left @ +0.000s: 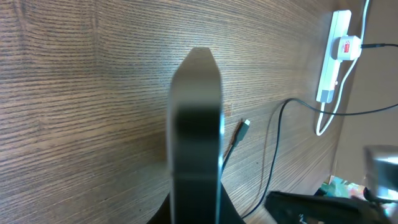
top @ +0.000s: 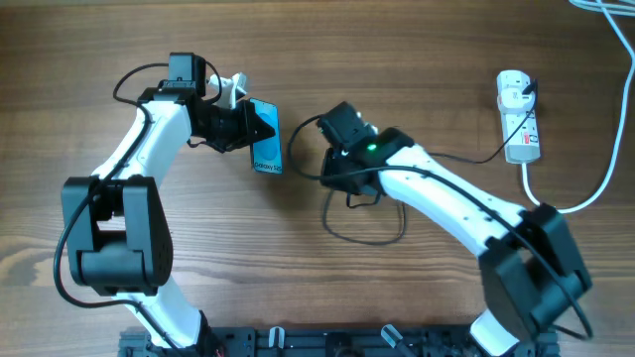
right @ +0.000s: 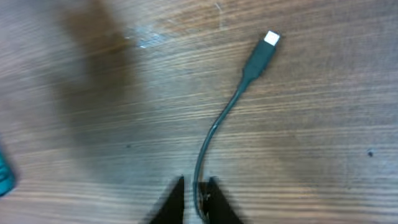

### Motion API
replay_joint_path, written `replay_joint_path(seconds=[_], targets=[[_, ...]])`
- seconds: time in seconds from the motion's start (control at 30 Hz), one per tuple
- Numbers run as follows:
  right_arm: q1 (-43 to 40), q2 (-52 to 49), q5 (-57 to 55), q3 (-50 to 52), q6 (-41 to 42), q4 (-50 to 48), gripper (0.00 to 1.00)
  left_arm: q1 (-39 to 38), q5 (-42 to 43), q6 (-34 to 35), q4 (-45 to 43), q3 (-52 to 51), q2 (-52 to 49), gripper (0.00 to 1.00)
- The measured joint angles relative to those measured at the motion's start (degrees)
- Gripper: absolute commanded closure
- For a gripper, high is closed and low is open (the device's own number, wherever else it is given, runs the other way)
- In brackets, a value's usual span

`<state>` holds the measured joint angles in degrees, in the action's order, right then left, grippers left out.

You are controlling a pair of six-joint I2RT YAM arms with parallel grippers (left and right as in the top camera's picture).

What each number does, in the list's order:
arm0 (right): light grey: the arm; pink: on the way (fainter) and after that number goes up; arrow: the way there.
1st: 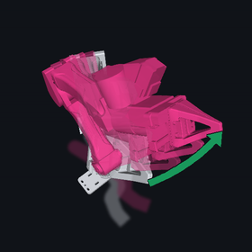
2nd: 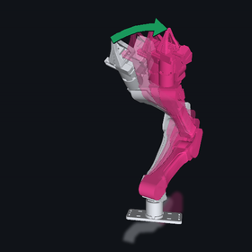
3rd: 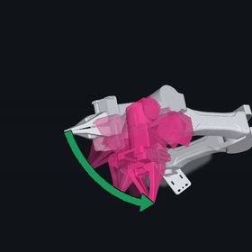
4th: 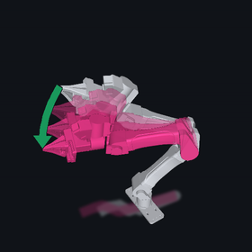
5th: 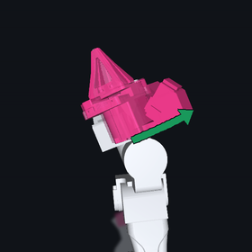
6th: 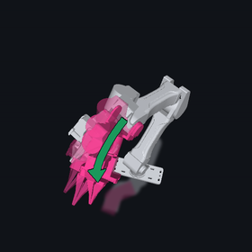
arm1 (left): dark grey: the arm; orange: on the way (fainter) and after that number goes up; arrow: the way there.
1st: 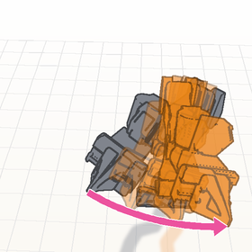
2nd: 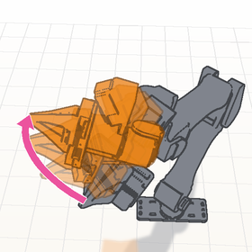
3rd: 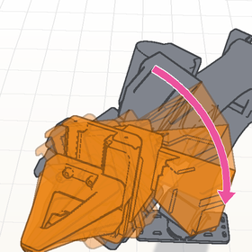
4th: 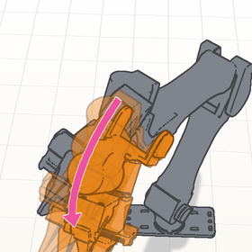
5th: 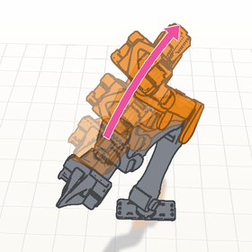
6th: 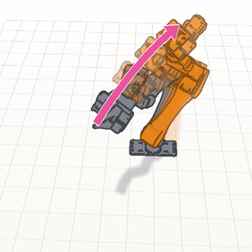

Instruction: Plug charger to phone and switch on socket

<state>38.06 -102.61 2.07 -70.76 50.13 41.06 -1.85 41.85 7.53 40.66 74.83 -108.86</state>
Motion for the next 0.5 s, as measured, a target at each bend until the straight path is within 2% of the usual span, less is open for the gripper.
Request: replay_joint_path(seconds=[0.03, 0.07, 0.17, 0.27, 0.4, 0.5], targets=[[0.17, -1.09, -0.44, 0.00, 0.70, -0.02, 0.65, 0.00, -0.17, 0.00, 0.00, 0.00, 0.00, 0.96], [0.20, -2.21, -0.72, 0.00, 1.18, -0.15, 0.62, 0.00, -0.44, 0.00, 0.00, 0.00, 0.00, 0.96], [0.20, -5.66, -1.27, 0.00, 1.68, -1.86, 0.59, 0.00, -0.85, 0.02, 0.00, 0.00, 0.00, 0.96], [0.20, -9.29, -1.29, 0.00, 1.70, -1.92, 0.61, 0.00, -1.07, 0.00, 0.00, 0.00, 0.00, 0.96], [0.15, -9.79, -1.60, -0.33, 2.08, -1.64, 0.70, 0.00, -1.27, 0.00, 0.00, 0.00, 0.00, 0.96], [-0.20, -9.79, -1.73, -0.46, 2.12, 0.74, 0.71, 0.00, -1.29, 0.00, 0.00, 0.00, 0.00, 0.96]])
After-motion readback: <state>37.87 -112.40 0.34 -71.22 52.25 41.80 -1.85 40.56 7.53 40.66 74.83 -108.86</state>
